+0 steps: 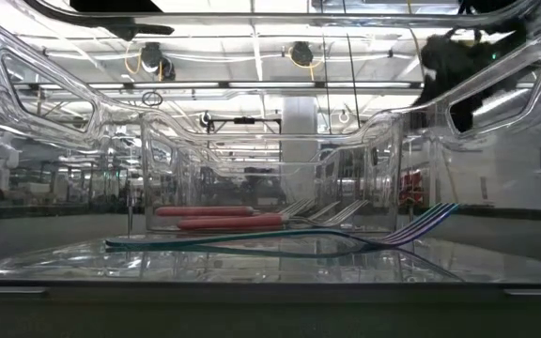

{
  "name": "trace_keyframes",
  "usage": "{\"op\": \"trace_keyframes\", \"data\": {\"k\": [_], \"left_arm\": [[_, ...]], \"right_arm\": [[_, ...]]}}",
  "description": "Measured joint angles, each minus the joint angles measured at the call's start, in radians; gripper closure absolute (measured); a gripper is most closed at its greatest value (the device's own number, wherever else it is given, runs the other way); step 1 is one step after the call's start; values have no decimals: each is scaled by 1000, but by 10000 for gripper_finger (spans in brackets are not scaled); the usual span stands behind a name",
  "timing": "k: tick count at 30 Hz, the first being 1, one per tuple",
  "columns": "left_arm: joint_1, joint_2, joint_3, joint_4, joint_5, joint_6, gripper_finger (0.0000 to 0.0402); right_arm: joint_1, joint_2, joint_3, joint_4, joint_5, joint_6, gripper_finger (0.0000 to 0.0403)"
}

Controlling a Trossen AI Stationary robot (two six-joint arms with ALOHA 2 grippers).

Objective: Sort silverware by color (type)
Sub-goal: Put the top blue fork into the bottom transparent bin

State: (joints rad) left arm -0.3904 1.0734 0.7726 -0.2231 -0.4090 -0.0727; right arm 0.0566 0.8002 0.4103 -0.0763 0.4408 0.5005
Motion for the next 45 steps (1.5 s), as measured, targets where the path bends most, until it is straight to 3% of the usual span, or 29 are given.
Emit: {"op": "trace_keyframes", "data": {"k": [10,15,22,31,39,45], "left_arm": [[0,98,0,110,-18,1,354],[0,149,0,212,4,-73,350],[6,181,1,373,98,-68,277],[3,313,1,660,121,118,172],[25,422,1,911,135,138,154],[50,499,19,992,242,112,154]], "right_arm": [[139,-5,0,235,-2,-155,388],[173,1,1,353,-36,-225,388],[190,67,2,582,-189,-290,388],[190,224,2,898,-309,-359,387],[190,351,2,1141,-438,-357,387],[192,452,66,1222,-519,-357,387]]}}
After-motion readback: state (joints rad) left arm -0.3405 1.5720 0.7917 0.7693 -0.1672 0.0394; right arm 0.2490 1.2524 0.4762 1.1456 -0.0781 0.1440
